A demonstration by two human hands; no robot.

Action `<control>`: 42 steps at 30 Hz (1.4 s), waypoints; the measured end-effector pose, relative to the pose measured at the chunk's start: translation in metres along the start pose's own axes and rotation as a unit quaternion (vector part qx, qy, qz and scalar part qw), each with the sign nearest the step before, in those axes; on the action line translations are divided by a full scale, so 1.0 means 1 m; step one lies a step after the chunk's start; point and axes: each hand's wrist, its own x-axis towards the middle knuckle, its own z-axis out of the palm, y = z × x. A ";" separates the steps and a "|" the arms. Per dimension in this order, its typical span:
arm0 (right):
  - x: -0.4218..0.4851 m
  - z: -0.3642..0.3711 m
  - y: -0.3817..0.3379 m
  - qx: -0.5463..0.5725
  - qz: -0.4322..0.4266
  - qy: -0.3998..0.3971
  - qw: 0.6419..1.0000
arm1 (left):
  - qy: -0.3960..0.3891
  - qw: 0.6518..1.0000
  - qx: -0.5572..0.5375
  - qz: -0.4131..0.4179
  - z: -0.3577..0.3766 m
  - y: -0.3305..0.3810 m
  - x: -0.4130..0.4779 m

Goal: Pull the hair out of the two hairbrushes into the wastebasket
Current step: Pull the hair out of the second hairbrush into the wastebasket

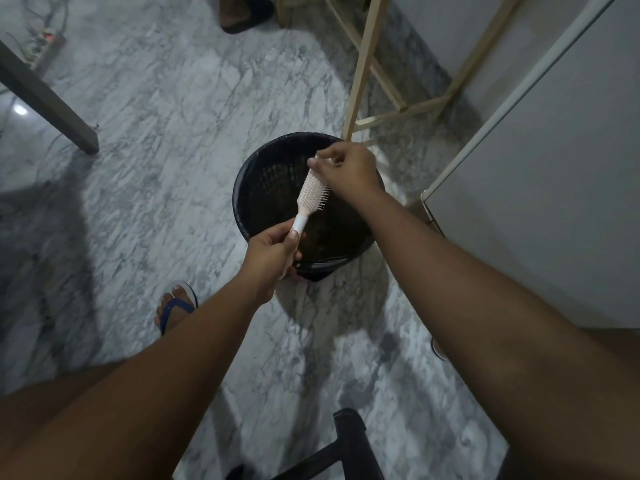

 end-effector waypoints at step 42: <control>-0.004 0.006 0.013 0.012 0.019 -0.115 0.993 | 0.004 0.994 -0.108 -0.025 0.003 0.001 0.003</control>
